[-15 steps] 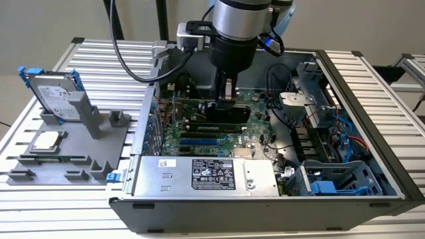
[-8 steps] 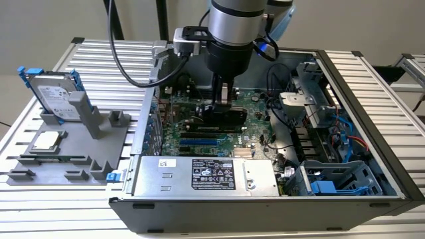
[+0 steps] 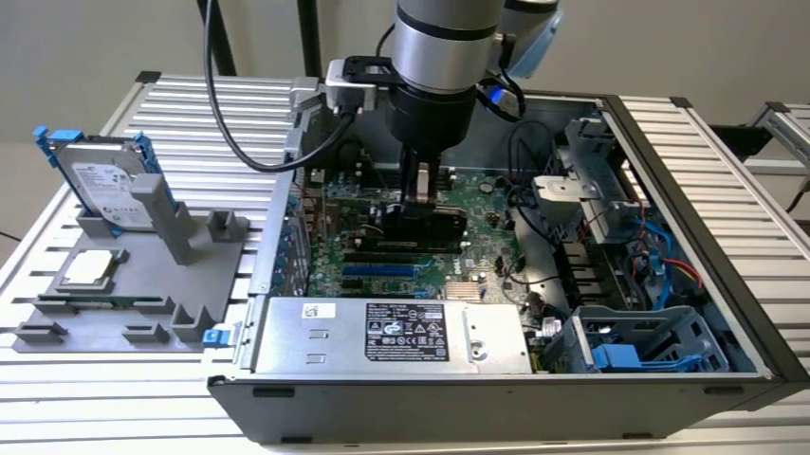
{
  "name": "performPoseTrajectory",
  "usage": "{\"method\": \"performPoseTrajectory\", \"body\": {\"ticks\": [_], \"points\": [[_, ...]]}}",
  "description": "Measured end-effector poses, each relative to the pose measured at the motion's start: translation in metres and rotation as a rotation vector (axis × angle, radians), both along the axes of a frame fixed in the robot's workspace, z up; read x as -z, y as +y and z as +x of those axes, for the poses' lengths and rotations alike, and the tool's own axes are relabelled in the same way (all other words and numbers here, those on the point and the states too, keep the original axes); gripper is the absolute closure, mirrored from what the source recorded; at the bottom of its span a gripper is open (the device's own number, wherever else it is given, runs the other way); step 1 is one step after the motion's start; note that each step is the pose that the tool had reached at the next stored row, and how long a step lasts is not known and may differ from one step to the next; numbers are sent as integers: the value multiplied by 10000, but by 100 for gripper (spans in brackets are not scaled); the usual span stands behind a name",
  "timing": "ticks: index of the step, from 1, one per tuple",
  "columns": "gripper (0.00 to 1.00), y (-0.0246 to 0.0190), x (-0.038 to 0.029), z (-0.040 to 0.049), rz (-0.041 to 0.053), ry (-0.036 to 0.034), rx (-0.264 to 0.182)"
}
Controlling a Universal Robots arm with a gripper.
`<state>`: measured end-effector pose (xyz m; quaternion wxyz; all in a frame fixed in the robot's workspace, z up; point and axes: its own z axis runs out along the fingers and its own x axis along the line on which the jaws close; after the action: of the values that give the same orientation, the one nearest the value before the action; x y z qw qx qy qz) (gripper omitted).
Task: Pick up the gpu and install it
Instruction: 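Insert the gpu into the slot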
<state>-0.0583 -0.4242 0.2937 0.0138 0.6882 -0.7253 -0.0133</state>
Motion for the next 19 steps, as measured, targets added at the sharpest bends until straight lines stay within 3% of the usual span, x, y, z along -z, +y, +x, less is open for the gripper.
{"method": "performPoseTrajectory", "body": {"ticks": [19], "points": [[100, 0, 103, -45, 2, -1, 1]]}}
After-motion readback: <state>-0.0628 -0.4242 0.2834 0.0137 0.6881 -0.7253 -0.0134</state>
